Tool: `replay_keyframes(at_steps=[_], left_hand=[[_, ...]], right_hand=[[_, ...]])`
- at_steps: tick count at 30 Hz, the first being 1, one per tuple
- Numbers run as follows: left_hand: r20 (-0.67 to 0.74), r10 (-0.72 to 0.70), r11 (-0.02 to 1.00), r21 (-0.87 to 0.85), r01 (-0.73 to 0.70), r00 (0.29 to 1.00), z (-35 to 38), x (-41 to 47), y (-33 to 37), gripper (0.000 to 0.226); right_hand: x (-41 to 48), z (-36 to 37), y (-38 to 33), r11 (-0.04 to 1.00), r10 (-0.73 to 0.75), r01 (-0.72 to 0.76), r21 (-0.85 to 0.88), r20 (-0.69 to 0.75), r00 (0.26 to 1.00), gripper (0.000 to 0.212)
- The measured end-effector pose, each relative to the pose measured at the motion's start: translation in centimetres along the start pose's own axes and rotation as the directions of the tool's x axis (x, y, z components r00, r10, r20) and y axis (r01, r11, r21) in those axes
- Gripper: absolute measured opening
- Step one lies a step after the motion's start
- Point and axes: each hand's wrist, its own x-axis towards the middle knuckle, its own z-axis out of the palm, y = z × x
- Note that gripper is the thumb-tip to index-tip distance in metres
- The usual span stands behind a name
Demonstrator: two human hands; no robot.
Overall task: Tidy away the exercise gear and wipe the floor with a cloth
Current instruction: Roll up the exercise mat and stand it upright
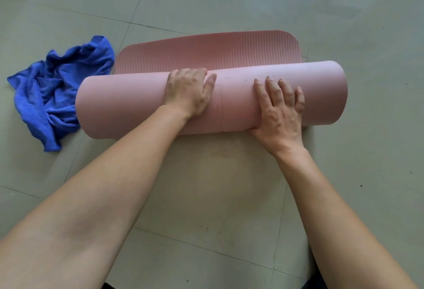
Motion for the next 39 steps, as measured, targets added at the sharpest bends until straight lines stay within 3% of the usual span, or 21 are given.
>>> replay_keyframes(at_steps=[2,5,8,11,14,16,19,22,24,25,29,31,32,34,35,36,37,38,39], left_hand=[[0.050,0.088,0.995,0.040,-0.090,0.995,-0.3,-1.8,-0.5,0.089],[0.164,0.161,0.948,0.249,-0.199,0.973,-0.5,-4.4,-1.1,0.132],[0.187,0.172,0.928,0.300,-0.223,0.967,-0.6,-5.8,-0.6,0.128],[0.197,0.184,0.961,0.168,-0.218,0.963,-1.5,-6.0,0.1,0.114],[0.331,0.184,0.981,-0.005,-0.194,0.925,-3.5,-4.9,-0.6,0.117],[0.409,0.180,0.983,-0.107,-0.149,0.895,-4.8,-3.4,-1.4,0.119],[0.432,0.144,0.985,-0.146,-0.088,0.890,-5.9,-1.1,-1.8,0.118],[0.212,0.087,0.995,-0.073,-0.073,0.973,-5.9,-1.1,-0.6,0.100],[0.048,0.118,0.992,0.045,-0.121,0.992,-4.6,-2.4,0.6,0.082],[0.048,0.126,0.987,0.098,-0.131,0.991,-3.8,-2.9,1.1,0.084],[0.251,0.009,0.959,0.273,-0.079,0.968,-1.1,-1.9,1.5,0.148],[0.267,-0.021,0.955,0.290,-0.059,0.964,-0.8,0.2,0.9,0.157],[0.276,-0.029,0.959,0.280,-0.052,0.961,-0.9,1.4,0.6,0.158],[0.303,-0.033,0.969,0.244,-0.044,0.952,-1.0,3.2,-0.1,0.155],[0.302,-0.024,0.974,0.222,-0.046,0.953,-1.0,3.7,-0.5,0.152],[0.293,-0.011,0.979,0.196,-0.048,0.956,-1.0,3.9,-0.8,0.150],[0.280,-0.001,0.984,0.169,-0.048,0.960,-1.1,3.9,-1.0,0.147],[0.267,0.007,0.988,0.149,-0.049,0.964,-1.1,3.7,-1.1,0.144],[0.250,0.012,0.989,0.138,-0.048,0.968,-1.0,3.4,-1.1,0.142]], right_hand=[[1.0,-0.7,0.5,1.000,-0.024,0.024,0.008,0.013,1.000,0.109],[1.9,-2.1,0.7,0.999,-0.035,0.034,0.013,0.057,0.998,0.099],[1.8,-3.5,0.7,0.999,-0.051,0.051,0.000,0.141,0.989,0.095],[1.4,-5.1,1.8,0.996,-0.061,0.041,0.076,0.282,0.957,0.108],[1.1,-6.6,2.7,0.976,-0.105,0.035,0.214,0.329,0.939,0.112],[0.9,-6.6,2.6,0.969,-0.096,0.028,0.245,0.271,0.958,0.102],[0.7,-4.4,1.7,0.964,0.038,-0.050,0.261,0.049,0.998,0.076],[1.1,-1.4,0.2,0.897,0.243,-0.165,0.409,-0.145,0.959,0.050],[2.0,-0.3,-1.0,0.877,0.312,-0.216,0.428,-0.167,0.935,0.046],[2.5,0.0,-1.4,0.878,0.322,-0.233,0.417,-0.156,0.934,0.047],[3.4,0.6,-1.8,0.804,0.412,-0.323,0.500,-0.075,0.908,0.072],[3.2,1.1,-2.0,0.650,0.542,-0.420,0.634,0.001,0.840,0.095],[3.4,1.5,-1.9,0.499,0.629,-0.494,0.712,0.095,0.771,0.108],[4.3,1.2,-1.3,0.029,0.714,-0.606,0.795,0.408,0.569,0.132],[4.8,1.0,-0.8,-0.233,0.649,-0.588,0.775,0.574,0.499,0.134],[5.4,0.7,-0.4,-0.460,0.505,-0.529,0.713,0.700,0.504,0.120],[5.8,0.7,0.1,-0.620,0.376,-0.446,0.645,0.744,0.553,0.095],[6.2,0.6,0.3,-0.707,0.312,-0.382,0.595,0.748,0.586,0.073],[6.5,0.4,0.3,-0.733,0.298,-0.355,0.580,0.743,0.599,0.065]])
